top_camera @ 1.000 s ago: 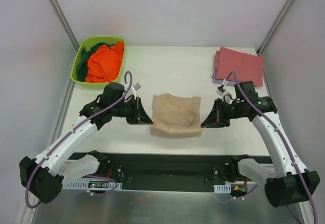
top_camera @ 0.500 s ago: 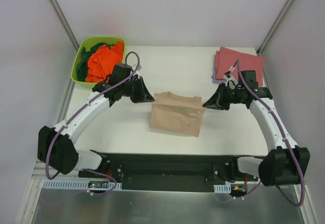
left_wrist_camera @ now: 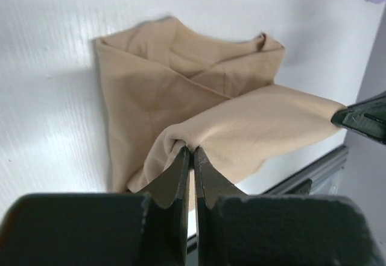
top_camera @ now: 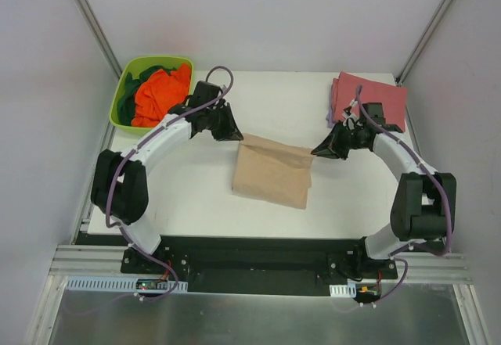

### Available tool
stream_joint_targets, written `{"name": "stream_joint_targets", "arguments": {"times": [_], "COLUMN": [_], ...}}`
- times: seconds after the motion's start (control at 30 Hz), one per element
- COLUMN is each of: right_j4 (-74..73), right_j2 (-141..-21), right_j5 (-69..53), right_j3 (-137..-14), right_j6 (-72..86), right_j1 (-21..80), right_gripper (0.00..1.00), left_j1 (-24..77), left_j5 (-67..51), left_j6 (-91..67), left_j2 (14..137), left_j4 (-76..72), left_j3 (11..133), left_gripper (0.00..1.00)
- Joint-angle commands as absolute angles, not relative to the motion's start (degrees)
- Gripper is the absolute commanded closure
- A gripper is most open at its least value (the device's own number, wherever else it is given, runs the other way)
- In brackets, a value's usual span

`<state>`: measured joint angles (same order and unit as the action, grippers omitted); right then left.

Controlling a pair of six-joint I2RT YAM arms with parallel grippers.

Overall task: Fold and stack the t-shirts
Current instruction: Fold the long partially folded tshirt into a neat square

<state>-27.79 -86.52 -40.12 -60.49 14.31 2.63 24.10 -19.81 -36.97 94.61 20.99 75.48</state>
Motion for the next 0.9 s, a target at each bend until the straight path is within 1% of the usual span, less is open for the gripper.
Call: {"name": "stream_joint_targets", "arguments": {"times": [0.0,0.13,0.17,0.2,0.23,0.27,0.3,0.33,0.37,0.4,0.43,0.47,0.5,0.57,0.6,0.67,0.7,0.73,0.77,0.87], "right_j4": [-21.46,-14.35,-11.72,-9.51,-7.67,-6.69,-6.59,-6.59,-6.59,-6.85,-7.46,-8.51,-10.0,-14.3,-16.85,-19.76,-20.38,-20.74,-20.22,-14.97], "right_j2": [-91.74,-97.11,-98.6,-100.18,-101.59,-103.43,-104.93,-106.68,-107.4,-107.49,-107.06,-106.18,-104.78,-101.44,-99.34,-94.68,-92.48,-90.72,-89.14,-87.28], "right_j5": [-37.71,-35.68,-35.86,-36.38,-36.3,-36.04,-35.86,-35.86,-36.03,-35.77,-35.51,-35.07,-33.94,-30.43,-26.58,-21.12,-19.96,-20.04,-21.95,-29.07], "right_j3": [-63.98,-64.16,-64.25,-64.6,-65.21,-66.52,-68.1,-69.77,-71.18,-72.24,-72.94,-73.3,-73.04,-72.51,-71.81,-69.27,-67.69,-66.54,-65.05,-61.97], "right_j6": [15.64,17.92,18.8,19.33,20.03,20.21,19.87,19.86,19.17,18.55,17.67,16.62,14.96,11.09,9.25,6.87,5.99,5.72,5.54,9.13], "right_j1": [1.5,1.05,0.97,1.05,1.05,0.97,1.05,0.97,0.97,1.14,1.14,1.32,1.49,2.54,3.33,5.35,6.41,7.29,8.34,10.54], "right_gripper": [1.0,0.97,0.94,0.91,0.89,0.86,0.81,0.73,0.6,0.47,0.37,0.32,0.29,0.17,0.13,0.1,0.02,0.0,0.03,0.04], "left_j1": [22.24,21.45,21.36,21.27,21.1,20.75,20.39,19.96,19.43,19.08,18.99,18.9,18.9,19.07,19.25,20.03,20.47,21.17,21.96,25.04], "left_j5": [-15.21,-15.73,-15.38,-14.42,-13.37,-12.75,-12.22,-11.61,-12.3,-12.91,-12.75,-12.92,-13.27,-14.23,-14.67,-15.73,-17.91,-21.58,-24.93,-31.71], "left_j6": [-34.37,-33.75,-33.66,-33.23,-33.14,-32.96,-32.61,-32.69,-32.52,-32.26,-31.91,-31.21,-30.68,-29.89,-29.8,-29.79,-29.53,-29.01,-28.48,-27.42], "left_j2": [99.48,106.86,108.27,110.11,111.43,112.92,114.16,114.87,115.31,115.14,114.44,113.3,112.16,109.35,107.6,104.6,103.11,102.57,102.57,104.84], "left_j4": [19.95,20.13,19.95,20.04,20.13,20.13,20.21,20.65,21.09,21.18,21.27,21.36,21.36,21.27,21.36,21.27,21.18,21.18,20.75,19.43], "left_j3": [80.32,84.54,85.59,87.08,88.23,89.63,91.21,92.36,93.77,94.82,95.01,94.75,94.22,91.95,90.63,87.64,86.84,86.66,86.92,88.59], "left_gripper": [1.0,1.0,1.0,0.93,0.89,0.81,0.64,0.56,0.5,0.39,0.29,0.11,0.01,0.01,0.01,0.01,0.01,0.01,0.01,0.01]}}
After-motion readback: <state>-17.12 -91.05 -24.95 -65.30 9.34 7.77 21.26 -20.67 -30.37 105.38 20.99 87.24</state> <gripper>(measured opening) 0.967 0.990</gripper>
